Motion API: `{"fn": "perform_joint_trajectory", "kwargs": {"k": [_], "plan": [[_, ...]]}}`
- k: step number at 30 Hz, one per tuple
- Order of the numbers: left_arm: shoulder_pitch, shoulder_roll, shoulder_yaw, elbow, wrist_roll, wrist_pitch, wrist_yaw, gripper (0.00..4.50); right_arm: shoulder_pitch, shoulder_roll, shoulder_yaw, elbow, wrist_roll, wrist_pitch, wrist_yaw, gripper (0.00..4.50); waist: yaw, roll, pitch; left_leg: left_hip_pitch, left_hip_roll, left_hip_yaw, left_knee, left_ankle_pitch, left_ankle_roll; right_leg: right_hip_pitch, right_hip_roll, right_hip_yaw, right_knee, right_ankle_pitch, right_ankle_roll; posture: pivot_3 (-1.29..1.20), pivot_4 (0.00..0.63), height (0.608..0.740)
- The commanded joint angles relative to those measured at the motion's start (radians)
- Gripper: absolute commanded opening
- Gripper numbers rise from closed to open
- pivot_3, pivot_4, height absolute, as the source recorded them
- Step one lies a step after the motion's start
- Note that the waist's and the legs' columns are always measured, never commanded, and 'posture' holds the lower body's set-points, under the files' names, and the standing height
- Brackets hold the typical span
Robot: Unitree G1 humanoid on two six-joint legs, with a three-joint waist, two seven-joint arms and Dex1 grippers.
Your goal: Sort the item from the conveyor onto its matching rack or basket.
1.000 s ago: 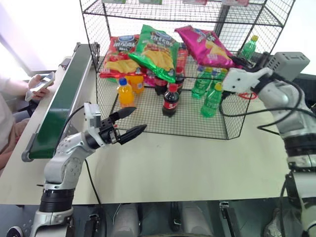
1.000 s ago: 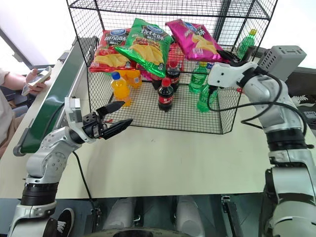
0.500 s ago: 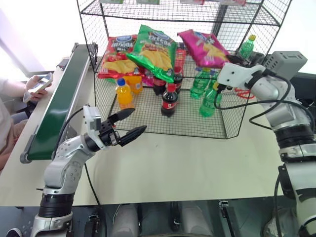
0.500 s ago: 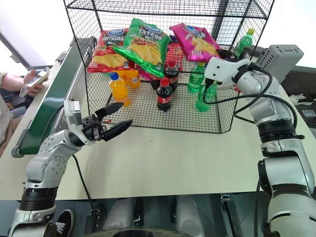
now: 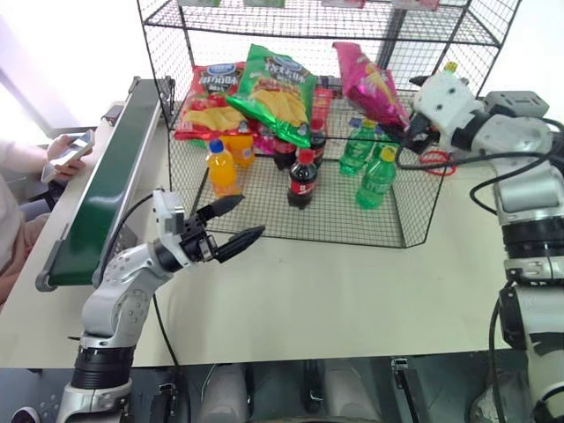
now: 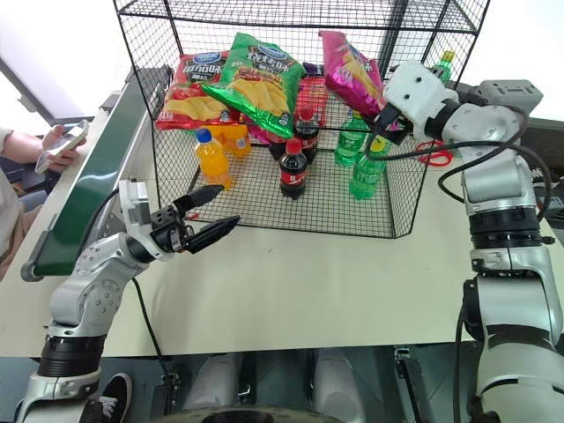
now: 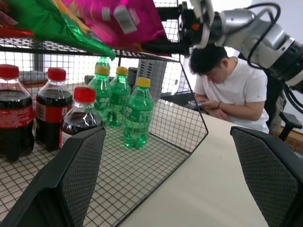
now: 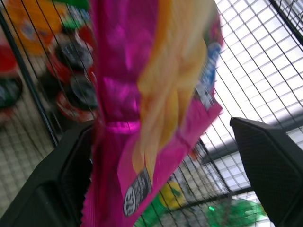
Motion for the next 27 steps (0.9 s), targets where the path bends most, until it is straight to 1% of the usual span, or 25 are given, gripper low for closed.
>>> {"fn": "perform_joint_trajectory", "kwargs": {"k": [1,5,7,10,12,14,15,16,18,21,24,25,27], "plan": [[-0.007,0.0,0.004,-0.037,-0.003,-0.023,-0.001,4.5,0.011,0.004,-0.059,-0.101,0.108,0.094,0.043,4.4,0.0,0.0,0.0,0.0,0.0,0.0,0.0,0.0,0.0,0.0,0.0,0.0,0.0,0.0,0.0,0.0,0.15,0.74],[-0.003,0.002,0.006,-0.041,-0.004,-0.021,0.001,4.5,0.056,-0.005,-0.081,-0.167,0.173,0.138,0.07,4.4,0.001,0.0,0.0,0.0,0.0,0.0,0.0,0.0,0.0,0.0,0.0,0.0,0.0,0.0,0.0,0.0,0.15,0.74],[0.001,0.006,0.006,-0.045,-0.002,-0.02,0.002,4.5,0.08,-0.001,-0.111,-0.215,0.234,0.161,0.09,4.4,0.001,0.0,0.0,0.0,0.0,0.0,0.0,0.0,0.0,0.0,0.0,0.0,0.0,0.0,0.0,0.0,0.15,0.74],[0.008,0.015,0.008,-0.048,0.003,-0.025,-0.004,4.5,0.129,0.013,-0.185,-0.333,0.416,0.253,0.156,4.4,0.002,0.0,0.0,0.0,0.0,0.0,0.0,0.0,0.0,0.0,0.0,0.0,0.0,0.0,0.0,0.0,0.15,0.74],[0.012,0.023,0.02,-0.044,-0.002,-0.024,-0.002,4.5,0.158,0.017,-0.246,-0.403,0.551,0.353,0.167,4.4,0.002,0.0,0.0,0.0,0.0,-0.001,0.0,0.0,0.0,0.0,0.0,0.0,0.0,0.0,0.0,0.0,0.15,0.74],[0.016,0.049,0.044,-0.037,0.004,-0.025,-0.001,4.5,0.181,0.041,-0.334,-0.441,0.695,0.452,0.119,4.4,0.001,0.0,0.0,0.0,0.0,-0.001,0.0,0.0,0.0,0.0,0.0,0.0,0.0,0.0,0.0,0.0,0.15,0.74],[0.018,0.06,0.053,-0.034,0.006,-0.029,0.001,4.5,0.193,0.047,-0.36,-0.456,0.741,0.486,0.099,4.4,0.001,0.0,0.0,0.0,0.0,-0.001,0.0,0.0,0.0,0.0,0.0,0.0,0.0,0.0,0.0,0.0,0.15,0.74],[0.025,0.073,0.07,-0.036,0.0,-0.023,0.007,4.5,0.236,0.046,-0.376,-0.489,0.803,0.548,0.094,4.4,0.001,0.0,0.0,0.0,0.0,-0.001,0.0,0.0,0.0,0.0,0.0,0.0,0.0,0.0,0.0,0.0,0.15,0.74],[0.054,0.116,0.103,-0.058,-0.006,0.001,0.018,4.5,0.389,0.019,-0.348,-0.608,0.827,0.578,0.144,4.4,0.003,-0.002,-0.001,0.0,0.0,-0.001,0.0,0.0,0.0,0.001,0.0,-0.001,0.0,0.0,0.0,0.0,0.15,0.74],[0.101,0.174,0.154,-0.076,0.005,0.016,0.037,4.5,0.565,-0.009,-0.355,-0.708,0.9,0.646,0.168,4.4,0.004,-0.001,-0.001,0.0,0.001,-0.002,-0.001,-0.001,0.002,0.001,0.0,-0.001,-0.001,0.0,0.0,0.0,0.15,0.74],[0.188,0.261,0.25,-0.094,-0.015,0.058,0.024,4.5,0.725,-0.04,-0.374,-0.733,0.87,0.612,0.221,4.4,0.001,0.0,0.0,-0.001,0.0,-0.001,0.0,-0.001,0.002,0.0,-0.001,-0.001,-0.001,0.0,0.0,0.0,0.15,0.74],[0.217,0.288,0.271,-0.096,-0.017,0.08,0.026,4.5,0.753,-0.051,-0.379,-0.722,0.869,0.611,0.23,4.4,-0.002,0.0,0.0,0.0,0.0,-0.001,0.0,-0.001,0.002,0.0,-0.001,-0.001,-0.001,0.0,0.0,0.0,0.15,0.74],[0.262,0.32,0.307,-0.096,-0.027,0.103,0.018,4.5,0.799,-0.074,-0.366,-0.716,0.806,0.525,0.274,4.4,-0.001,0.0,0.0,0.001,0.0,-0.001,0.0,-0.001,0.002,0.001,0.0,0.0,-0.001,0.0,0.0,0.0,0.15,0.74]]}}
